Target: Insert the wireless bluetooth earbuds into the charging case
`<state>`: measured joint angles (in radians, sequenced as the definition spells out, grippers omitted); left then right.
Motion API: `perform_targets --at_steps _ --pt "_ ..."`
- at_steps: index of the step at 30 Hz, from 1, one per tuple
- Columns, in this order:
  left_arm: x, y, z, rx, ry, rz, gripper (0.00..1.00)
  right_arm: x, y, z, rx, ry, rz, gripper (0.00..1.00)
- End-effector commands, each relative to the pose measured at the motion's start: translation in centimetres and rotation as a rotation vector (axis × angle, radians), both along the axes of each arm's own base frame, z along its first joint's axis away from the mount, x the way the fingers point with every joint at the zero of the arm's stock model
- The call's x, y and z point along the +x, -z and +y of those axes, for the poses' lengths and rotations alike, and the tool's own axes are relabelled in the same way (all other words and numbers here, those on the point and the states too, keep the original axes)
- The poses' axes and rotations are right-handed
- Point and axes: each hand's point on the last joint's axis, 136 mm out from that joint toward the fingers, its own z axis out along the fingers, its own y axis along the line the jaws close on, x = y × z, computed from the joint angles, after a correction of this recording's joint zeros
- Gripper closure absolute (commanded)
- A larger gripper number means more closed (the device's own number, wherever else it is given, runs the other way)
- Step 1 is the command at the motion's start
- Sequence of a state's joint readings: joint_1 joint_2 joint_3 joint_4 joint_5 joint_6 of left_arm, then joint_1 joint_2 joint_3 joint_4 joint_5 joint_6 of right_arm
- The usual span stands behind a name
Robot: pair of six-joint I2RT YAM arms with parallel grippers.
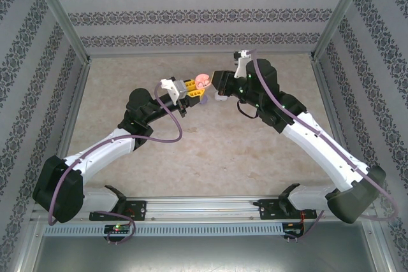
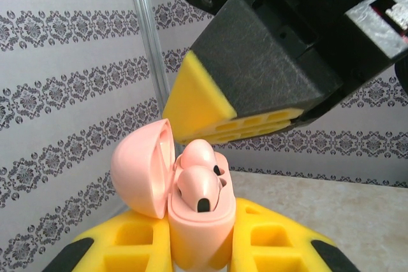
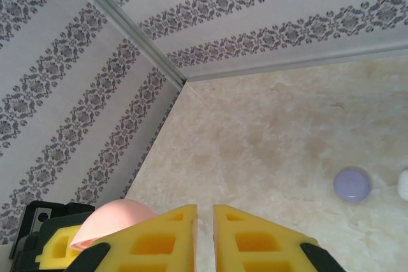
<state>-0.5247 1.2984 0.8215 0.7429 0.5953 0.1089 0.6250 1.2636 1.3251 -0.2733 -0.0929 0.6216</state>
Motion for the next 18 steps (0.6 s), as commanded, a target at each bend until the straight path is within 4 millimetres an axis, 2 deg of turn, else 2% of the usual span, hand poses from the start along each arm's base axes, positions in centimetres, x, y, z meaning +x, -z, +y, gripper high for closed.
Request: perform_targets --at_steps 1,3,7,13,18 --pt "-0.6 -0.7 -0.5 -0.002 0.020 -0.040 1.00 -0.5 -2.5 -2.0 0.006 0.052 -0.075 0.83" --pt "-0.5 -0.1 -0.5 0.006 0.017 -0.030 1.00 -0.6 -3.1 -2.5 0.003 0.061 -0.088 0.83" --pt "-0.1 1.6 -0.9 0.035 0.025 0.002 1.00 -0.1 -3.0 -2.6 -0.034 0.051 -0.060 0.83" --pt "-0.4 5.3 -2.0 0.129 0.103 0.088 1.00 1.8 -1.3 -1.2 -0.114 -0.011 0.025 0.84" --pt "-1.2 6.8 -3.0 0.165 0.149 0.119 1.00 3.1 0.8 0.7 -0.166 -0.085 0.108 0.86"
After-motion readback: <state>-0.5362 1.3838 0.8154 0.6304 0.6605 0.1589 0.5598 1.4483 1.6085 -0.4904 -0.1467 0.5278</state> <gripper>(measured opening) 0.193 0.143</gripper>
